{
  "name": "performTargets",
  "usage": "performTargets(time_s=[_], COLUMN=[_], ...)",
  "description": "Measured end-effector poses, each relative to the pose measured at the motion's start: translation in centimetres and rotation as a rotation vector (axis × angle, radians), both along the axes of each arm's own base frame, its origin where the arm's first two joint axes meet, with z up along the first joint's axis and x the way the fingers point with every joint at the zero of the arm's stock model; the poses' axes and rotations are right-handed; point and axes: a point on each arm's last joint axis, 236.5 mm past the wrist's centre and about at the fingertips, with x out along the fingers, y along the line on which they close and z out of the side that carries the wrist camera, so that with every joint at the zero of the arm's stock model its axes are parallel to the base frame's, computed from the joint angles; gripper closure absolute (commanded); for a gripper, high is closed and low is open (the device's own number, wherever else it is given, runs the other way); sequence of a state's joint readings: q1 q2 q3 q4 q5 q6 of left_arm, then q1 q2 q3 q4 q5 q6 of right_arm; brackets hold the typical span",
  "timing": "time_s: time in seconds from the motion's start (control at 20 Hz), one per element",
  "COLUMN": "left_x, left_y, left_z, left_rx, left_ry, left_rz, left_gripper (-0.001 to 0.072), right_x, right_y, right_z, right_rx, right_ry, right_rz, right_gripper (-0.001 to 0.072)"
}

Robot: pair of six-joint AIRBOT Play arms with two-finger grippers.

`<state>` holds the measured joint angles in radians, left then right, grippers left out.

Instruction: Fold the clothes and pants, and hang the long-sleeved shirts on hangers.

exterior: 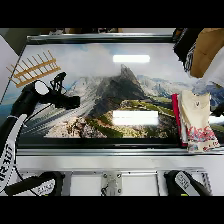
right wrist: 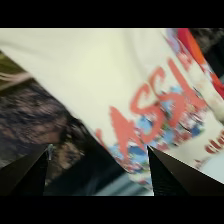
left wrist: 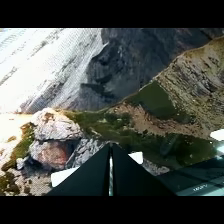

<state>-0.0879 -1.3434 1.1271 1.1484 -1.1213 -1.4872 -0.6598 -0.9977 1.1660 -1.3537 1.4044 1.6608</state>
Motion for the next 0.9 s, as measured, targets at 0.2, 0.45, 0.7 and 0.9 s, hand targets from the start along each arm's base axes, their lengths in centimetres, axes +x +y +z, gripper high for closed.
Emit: performTargets(time_s=[0.2,0.45,0.7,0.9], left_x=[0.1,-0.1,-0.4,-0.4], left_y=[0.0,0.0,0.0,0.0], left_z=[0.0,-0.1,-0.1,-0.1], left_rx=[0.000,0.002,0.002,0.002], left_ry=[-0.002,0.006,0.015,0.018], left_rz=[0.004,0.000,-0.004,-0.006], left_gripper=[0.0701,0.0700,0.0701,0.0700], right_x=[3.8,4.6,4.2,3.6], right_y=[5.6,14.2,19.0,20.1], right_z=[6.9,10.3,10.9,10.7], right_rx=[-0.019,0.009,0.041,0.060], right_ry=[-0.316,-0.447,-0.471,-0.455], right_rz=[0.171,0.435,0.582,0.621], right_gripper=[0.0067,0.0485,0.0690,0.0691])
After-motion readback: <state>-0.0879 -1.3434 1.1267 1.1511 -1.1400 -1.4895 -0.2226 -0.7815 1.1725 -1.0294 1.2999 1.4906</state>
